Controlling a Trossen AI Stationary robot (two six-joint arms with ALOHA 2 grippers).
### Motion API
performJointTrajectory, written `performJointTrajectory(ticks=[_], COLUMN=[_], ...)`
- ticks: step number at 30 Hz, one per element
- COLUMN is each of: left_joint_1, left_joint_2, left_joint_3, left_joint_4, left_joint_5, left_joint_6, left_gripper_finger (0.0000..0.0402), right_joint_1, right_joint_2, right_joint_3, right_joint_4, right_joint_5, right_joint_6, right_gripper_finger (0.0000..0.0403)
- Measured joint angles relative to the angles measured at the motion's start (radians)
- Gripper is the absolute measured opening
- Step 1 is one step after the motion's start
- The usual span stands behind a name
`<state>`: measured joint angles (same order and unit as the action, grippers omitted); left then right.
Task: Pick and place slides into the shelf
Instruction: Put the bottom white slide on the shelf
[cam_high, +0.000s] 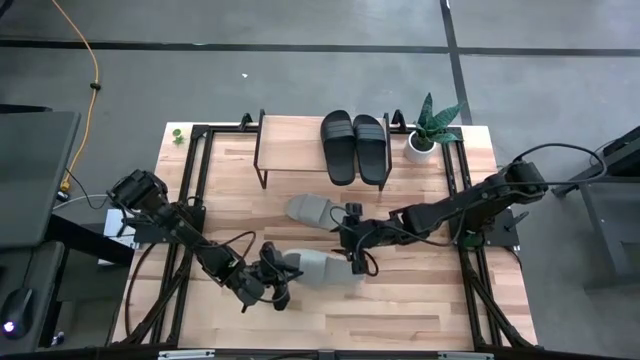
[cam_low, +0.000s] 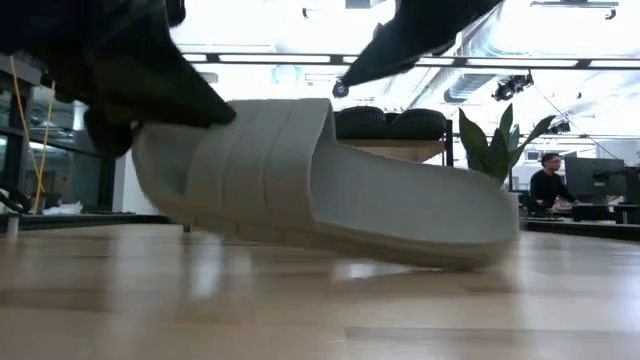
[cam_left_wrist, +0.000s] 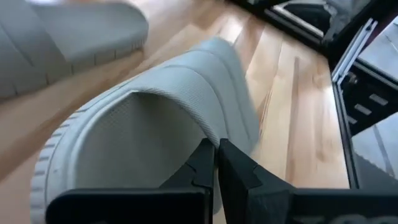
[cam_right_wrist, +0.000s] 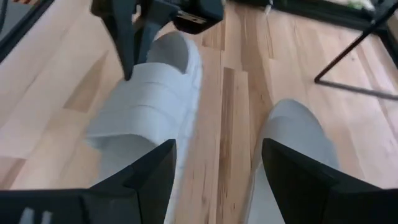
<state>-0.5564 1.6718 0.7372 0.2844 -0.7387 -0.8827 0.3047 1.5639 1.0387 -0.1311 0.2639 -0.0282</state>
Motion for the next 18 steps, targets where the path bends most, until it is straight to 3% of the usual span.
performJointTrajectory(ticks=[8, 18], left_joint_1=[0.000, 0.000], left_joint_2=[-0.132, -0.265], left_joint_3=[0.000, 0.000], left_joint_4=[-0.023, -0.160], left_joint_5=[-0.087, -0.200], left_joint_6=[0.112, 0.147], left_gripper_finger=[0.0000, 0.0000], right_joint_1=[0.046, 0.105], right_joint_2=[0.000, 0.000], right_joint_3=[0.064, 0.132], right_joint_4=[-0.047, -0.156], right_joint_5=[0.109, 0.244], right_joint_6=[-0.043, -0.020], right_gripper_finger=[0.0229, 0.0229])
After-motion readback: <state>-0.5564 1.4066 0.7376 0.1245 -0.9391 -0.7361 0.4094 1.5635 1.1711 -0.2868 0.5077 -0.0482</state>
